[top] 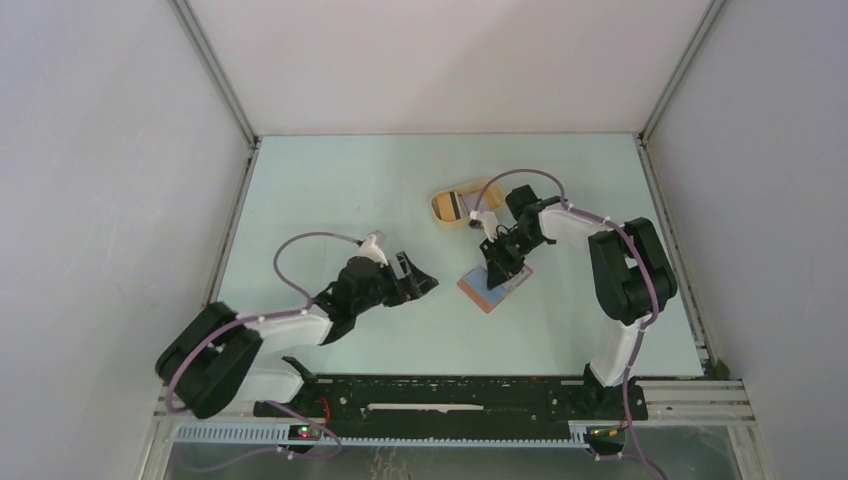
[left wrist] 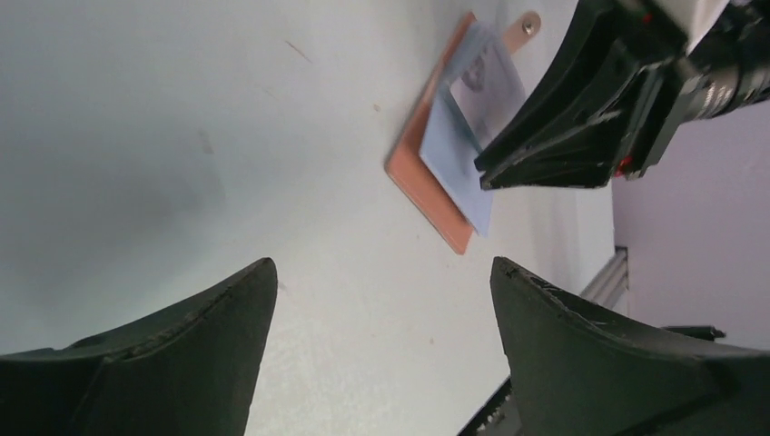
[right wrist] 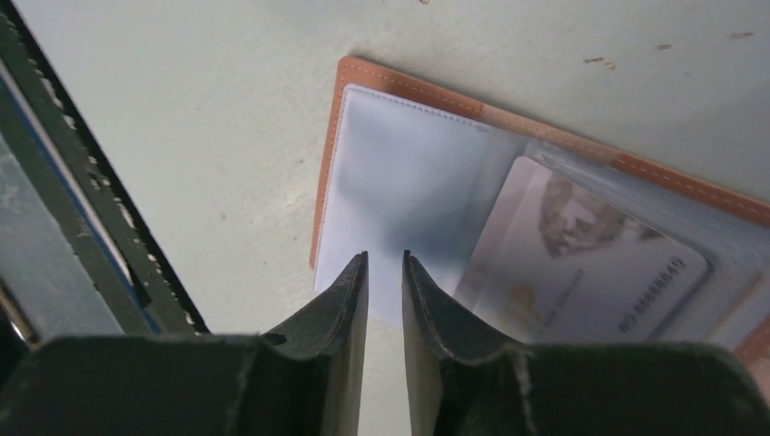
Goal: Put the credit cards into the card holder
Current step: Insert the credit card into the card holder.
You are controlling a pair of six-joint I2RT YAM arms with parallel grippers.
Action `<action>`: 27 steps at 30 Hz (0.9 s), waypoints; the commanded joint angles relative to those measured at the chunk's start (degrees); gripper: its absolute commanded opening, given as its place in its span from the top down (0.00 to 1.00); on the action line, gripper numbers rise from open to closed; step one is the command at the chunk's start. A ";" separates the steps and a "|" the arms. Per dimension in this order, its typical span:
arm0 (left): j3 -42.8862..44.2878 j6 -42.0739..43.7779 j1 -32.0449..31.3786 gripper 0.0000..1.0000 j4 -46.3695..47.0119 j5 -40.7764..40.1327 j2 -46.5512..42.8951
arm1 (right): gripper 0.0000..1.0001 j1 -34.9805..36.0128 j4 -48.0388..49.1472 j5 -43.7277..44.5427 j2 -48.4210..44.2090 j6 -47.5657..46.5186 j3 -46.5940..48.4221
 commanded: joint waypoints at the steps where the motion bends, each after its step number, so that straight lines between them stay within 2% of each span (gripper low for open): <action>1: 5.69 -4.15 -2.14 0.09 10.44 7.92 7.60 | 0.70 -3.03 -1.90 -7.76 -5.76 -1.47 1.33; 7: 10.74 -10.30 -3.79 0.17 19.28 13.29 19.59 | 0.67 -5.96 -1.65 -9.02 -6.73 -1.38 1.16; 15: 17.34 -16.44 -5.46 0.37 21.80 15.90 30.47 | 0.68 -7.52 -1.68 -9.04 -6.06 -1.21 1.11; 22: 16.76 -17.76 -5.14 0.38 16.57 13.91 30.79 | 0.68 -7.61 -1.46 -8.58 -5.44 -1.06 1.15; 27: 18.95 -18.48 -5.15 0.39 16.18 15.98 33.52 | 0.68 -7.61 -1.25 -8.51 -5.25 -0.87 1.10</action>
